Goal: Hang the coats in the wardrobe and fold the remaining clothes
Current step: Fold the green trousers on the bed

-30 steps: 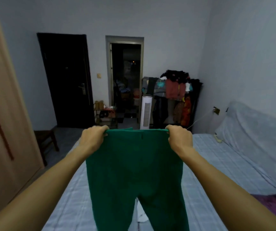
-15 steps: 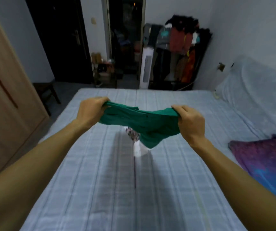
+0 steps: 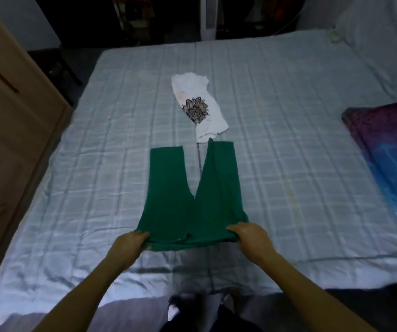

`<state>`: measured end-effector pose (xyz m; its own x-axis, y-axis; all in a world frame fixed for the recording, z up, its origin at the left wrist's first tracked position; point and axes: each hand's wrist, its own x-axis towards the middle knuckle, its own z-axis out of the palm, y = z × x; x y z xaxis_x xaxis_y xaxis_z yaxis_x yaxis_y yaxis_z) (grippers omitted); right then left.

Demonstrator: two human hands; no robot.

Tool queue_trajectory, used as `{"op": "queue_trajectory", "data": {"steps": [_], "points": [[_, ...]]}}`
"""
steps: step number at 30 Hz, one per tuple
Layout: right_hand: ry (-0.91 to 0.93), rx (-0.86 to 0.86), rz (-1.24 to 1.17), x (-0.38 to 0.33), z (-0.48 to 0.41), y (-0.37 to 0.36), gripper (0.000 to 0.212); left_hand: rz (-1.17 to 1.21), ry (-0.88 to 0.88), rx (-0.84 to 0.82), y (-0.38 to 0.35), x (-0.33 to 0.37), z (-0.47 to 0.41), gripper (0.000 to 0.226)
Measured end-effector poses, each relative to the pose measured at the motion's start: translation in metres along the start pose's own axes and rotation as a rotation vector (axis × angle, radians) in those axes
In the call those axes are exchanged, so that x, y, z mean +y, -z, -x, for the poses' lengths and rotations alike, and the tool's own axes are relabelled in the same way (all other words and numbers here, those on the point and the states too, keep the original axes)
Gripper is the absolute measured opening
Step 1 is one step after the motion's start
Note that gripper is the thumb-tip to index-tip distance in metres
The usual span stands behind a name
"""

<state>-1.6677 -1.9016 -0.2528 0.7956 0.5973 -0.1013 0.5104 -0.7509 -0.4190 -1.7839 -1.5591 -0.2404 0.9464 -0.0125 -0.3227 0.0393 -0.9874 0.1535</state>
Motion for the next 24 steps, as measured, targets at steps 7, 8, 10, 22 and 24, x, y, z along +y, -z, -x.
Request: {"op": "queue_trajectory", "data": {"steps": [7,8,10,22,24], "points": [[-0.162,-0.144,0.083,-0.026,0.047,-0.053,0.048,-0.022,-0.12,-0.182,-0.067,-0.001,0.032,0.021],[-0.168,-0.152,0.115,-0.027,0.052,-0.064,0.048,-0.049,-0.154,-0.202,-0.078,-0.003,0.035,0.026],[-0.185,-0.163,0.144,-0.031,0.062,-0.083,0.045,-0.052,-0.168,-0.211,-0.111,-0.007,0.041,0.033],[-0.386,-0.07,0.013,-0.004,0.11,-0.204,0.04,0.181,-0.16,-0.126,-0.186,0.046,-0.008,0.033],[-0.543,0.01,-0.148,-0.005,0.11,-0.205,0.034,0.219,-0.19,-0.131,-0.189,0.067,-0.023,0.042]]}}
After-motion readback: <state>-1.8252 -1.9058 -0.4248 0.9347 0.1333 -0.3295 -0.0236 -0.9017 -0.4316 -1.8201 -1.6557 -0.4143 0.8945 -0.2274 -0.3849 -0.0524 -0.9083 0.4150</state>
